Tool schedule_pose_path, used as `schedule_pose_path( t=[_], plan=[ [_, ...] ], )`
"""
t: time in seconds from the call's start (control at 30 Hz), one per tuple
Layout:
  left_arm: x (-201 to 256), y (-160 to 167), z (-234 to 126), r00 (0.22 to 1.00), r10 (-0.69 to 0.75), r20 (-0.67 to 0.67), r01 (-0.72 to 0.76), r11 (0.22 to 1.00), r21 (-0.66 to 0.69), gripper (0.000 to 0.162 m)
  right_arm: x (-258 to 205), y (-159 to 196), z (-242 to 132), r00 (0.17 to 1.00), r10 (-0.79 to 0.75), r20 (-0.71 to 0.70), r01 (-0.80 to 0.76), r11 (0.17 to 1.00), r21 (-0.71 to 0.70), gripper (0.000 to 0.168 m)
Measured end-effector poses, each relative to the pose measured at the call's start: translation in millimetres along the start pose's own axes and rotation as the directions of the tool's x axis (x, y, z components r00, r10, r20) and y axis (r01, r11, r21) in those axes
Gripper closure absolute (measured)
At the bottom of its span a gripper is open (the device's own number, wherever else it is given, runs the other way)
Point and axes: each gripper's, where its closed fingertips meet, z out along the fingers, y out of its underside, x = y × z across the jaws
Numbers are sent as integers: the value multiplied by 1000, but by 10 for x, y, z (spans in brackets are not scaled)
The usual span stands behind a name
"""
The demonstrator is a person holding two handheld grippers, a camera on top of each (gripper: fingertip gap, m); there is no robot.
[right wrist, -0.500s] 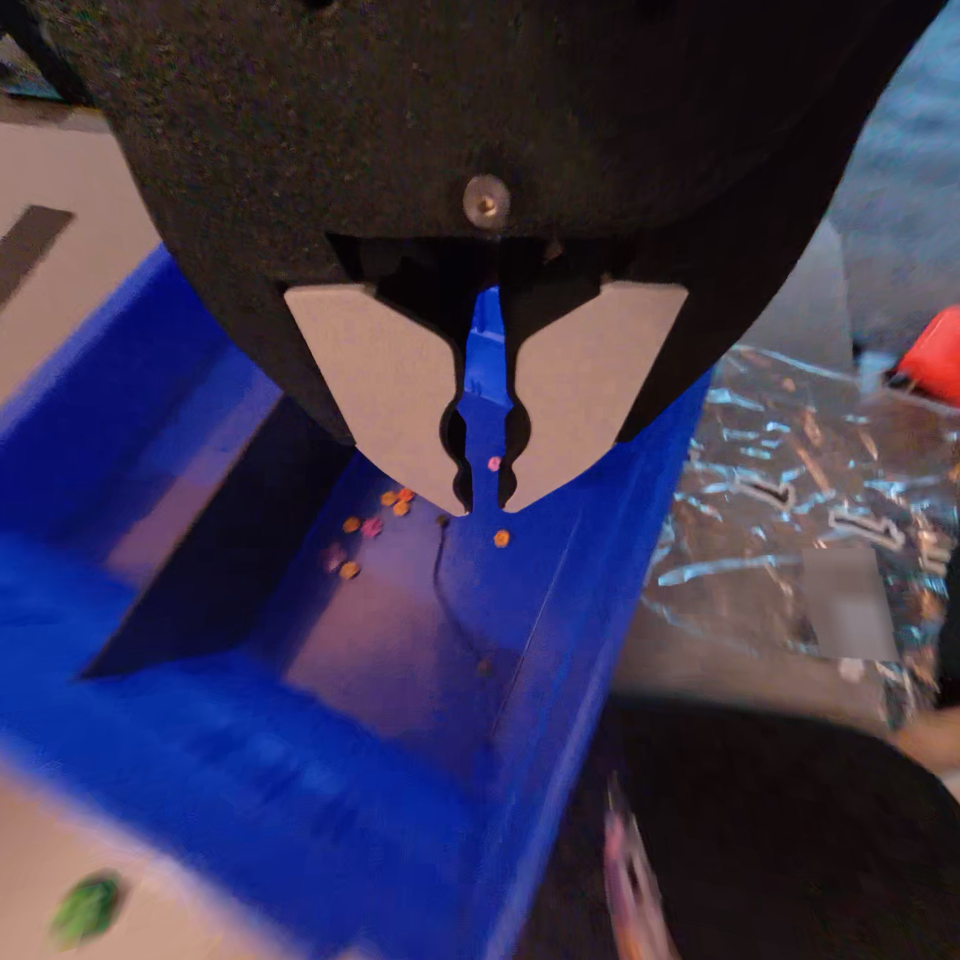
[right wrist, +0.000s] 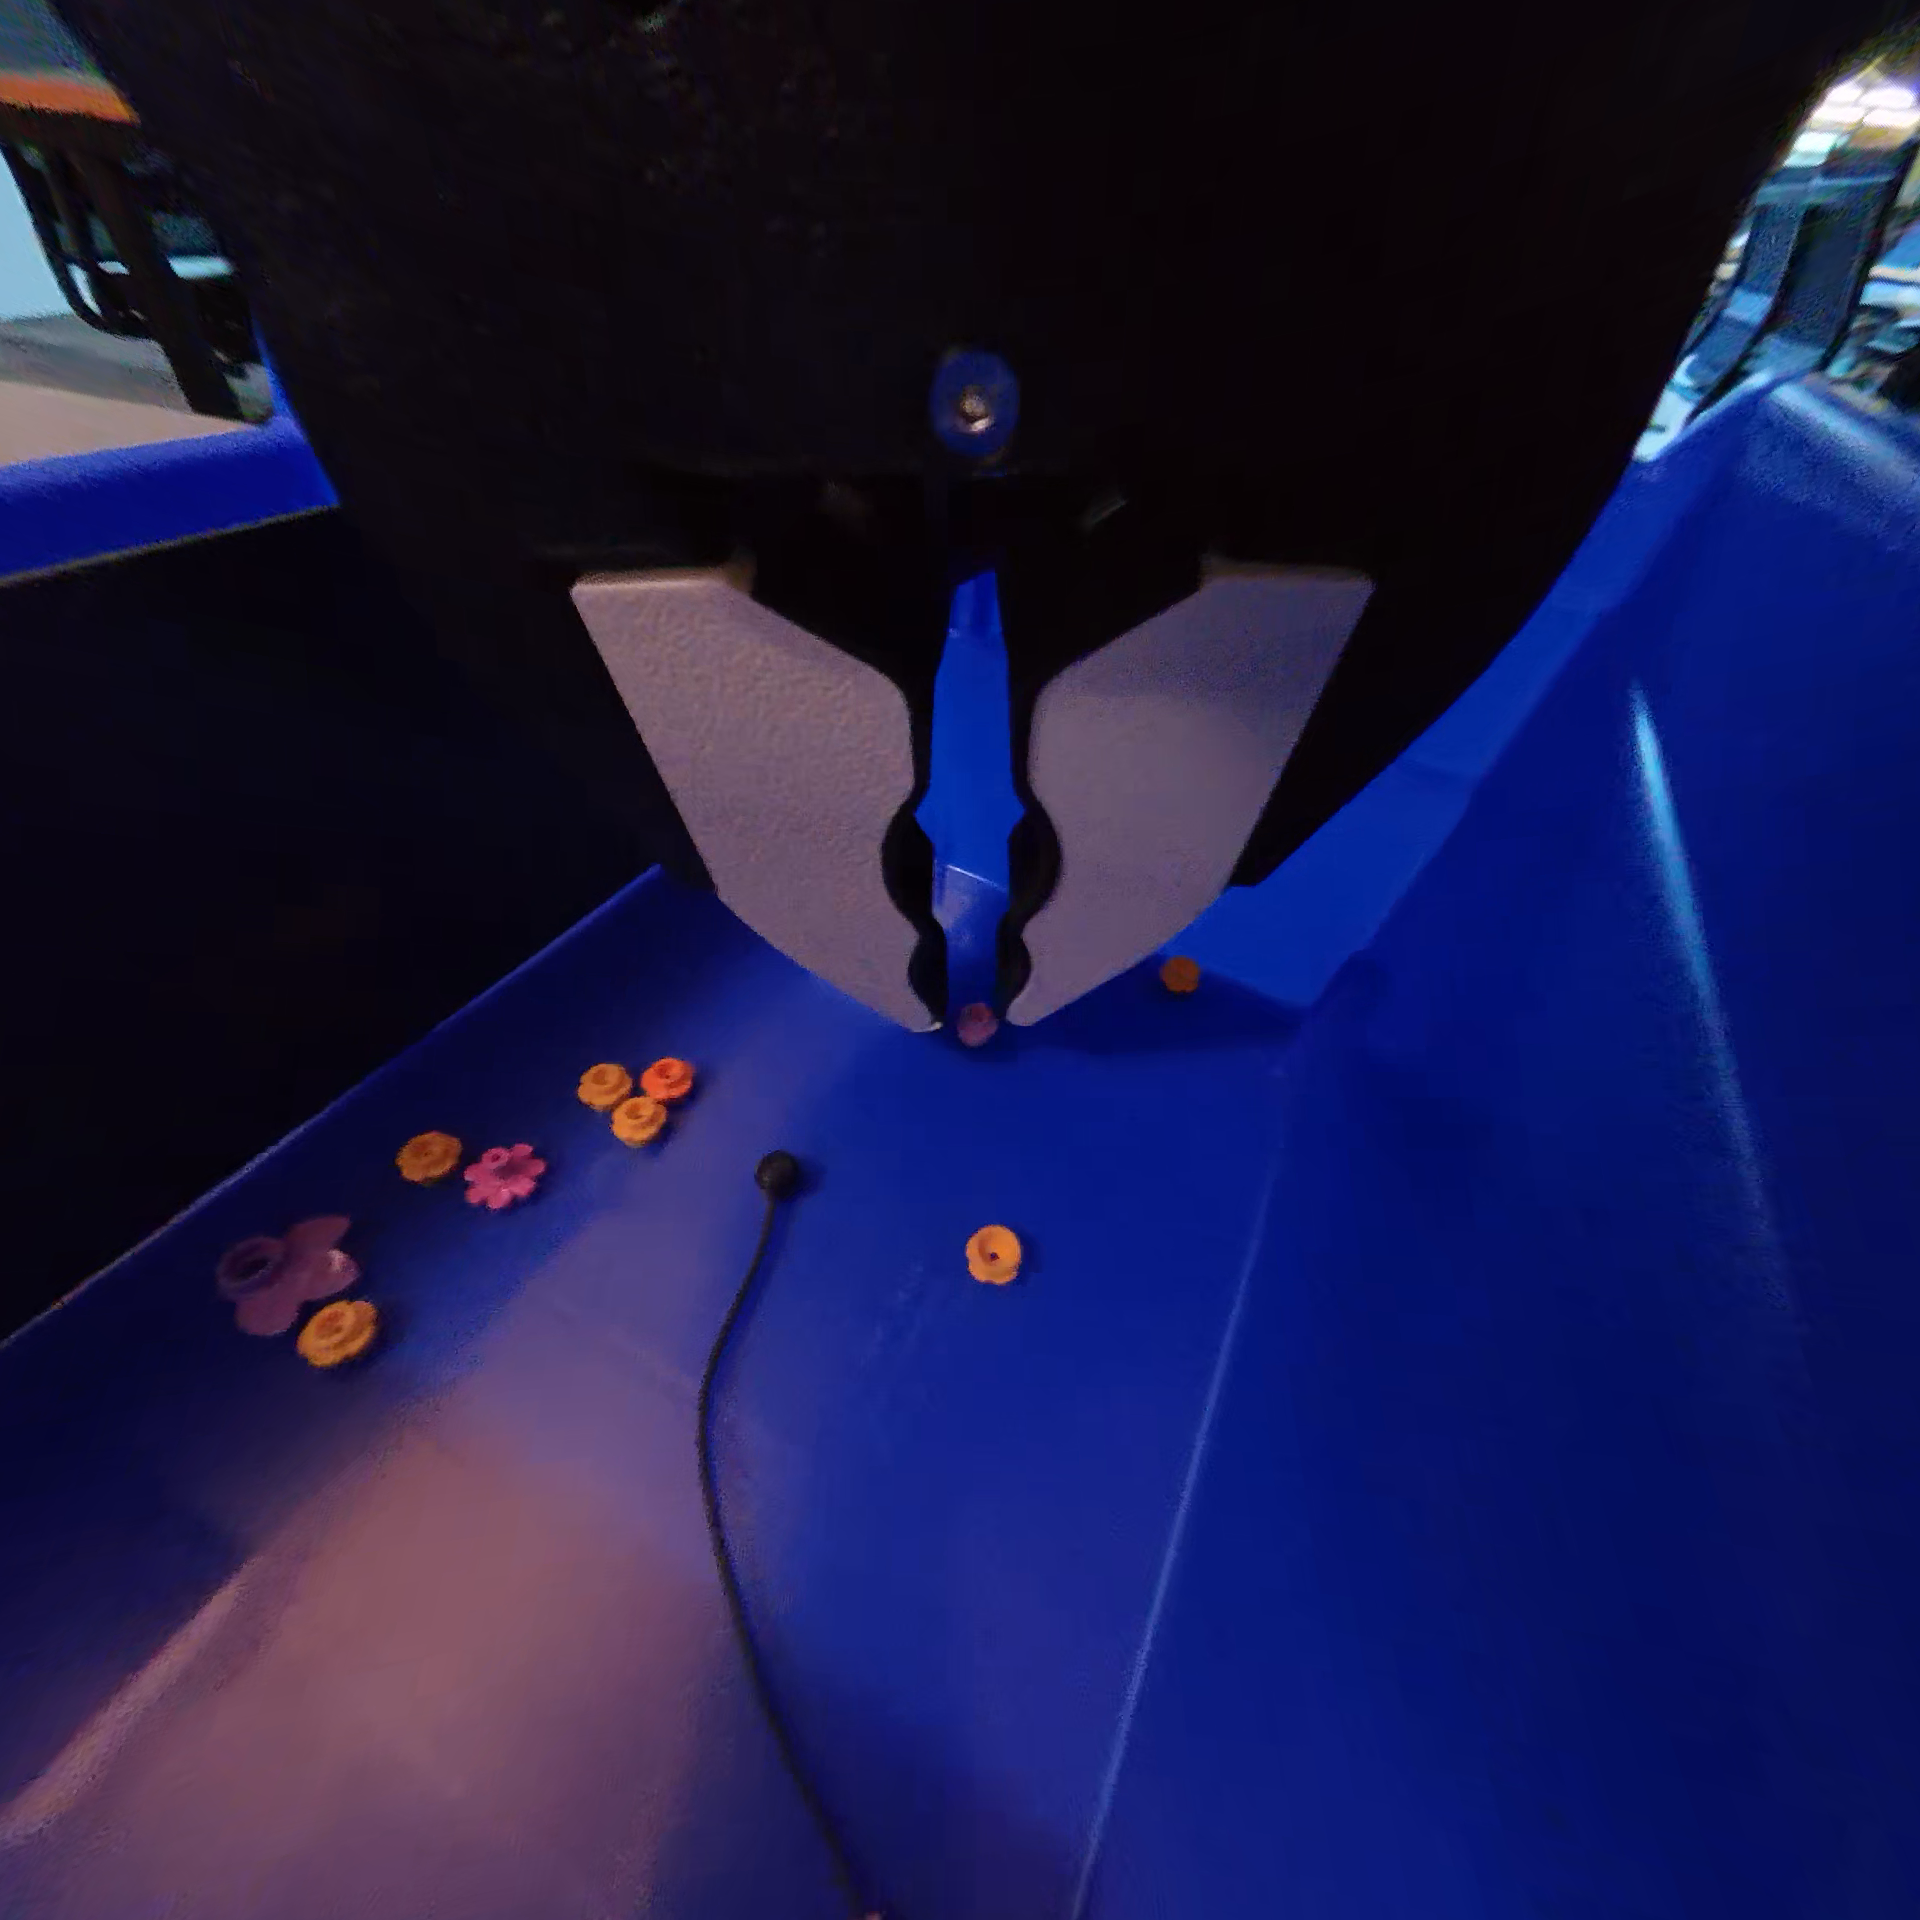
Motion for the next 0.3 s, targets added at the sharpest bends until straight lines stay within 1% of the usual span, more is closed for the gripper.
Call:
schedule_pose_path(
  t=[0.13, 0.17, 0.2, 0.23, 0.27, 0.3],
  plan=[
    [1, -7, -4, 1000, 2, 4, -2, 1000, 3, 162, 22, -3, -24, 1000, 7, -22, -7, 1000, 11, 162],
    [1, -7, -5, 1000, 5, 6, -5, 1000, 2, 162, 61, -1, -75, 998, 17, -54, -16, 1000, 22, 162],
    [0, -7, -4, 1000, 6, 9, -6, 1000, 0, 162, 99, -35, -172, 995, 36, -89, -31, 998, 62, 162],
    [4, -5, -4, 1000, 6, 9, -6, 1000, -1, 162, 109, -136, -317, 992, 61, -109, -45, 988, 148, 162],
    [6, -6, -4, 1000, 6, 11, -6, 1000, 0, 162, 110, -296, -516, 987, 89, -132, -50, 961, 271, 162],
    [6, -6, -5, 1000, 5, 13, -5, 1000, 1, 162, 105, -481, -762, 980, 119, -160, -45, 913, 405, 162]
  ],
)
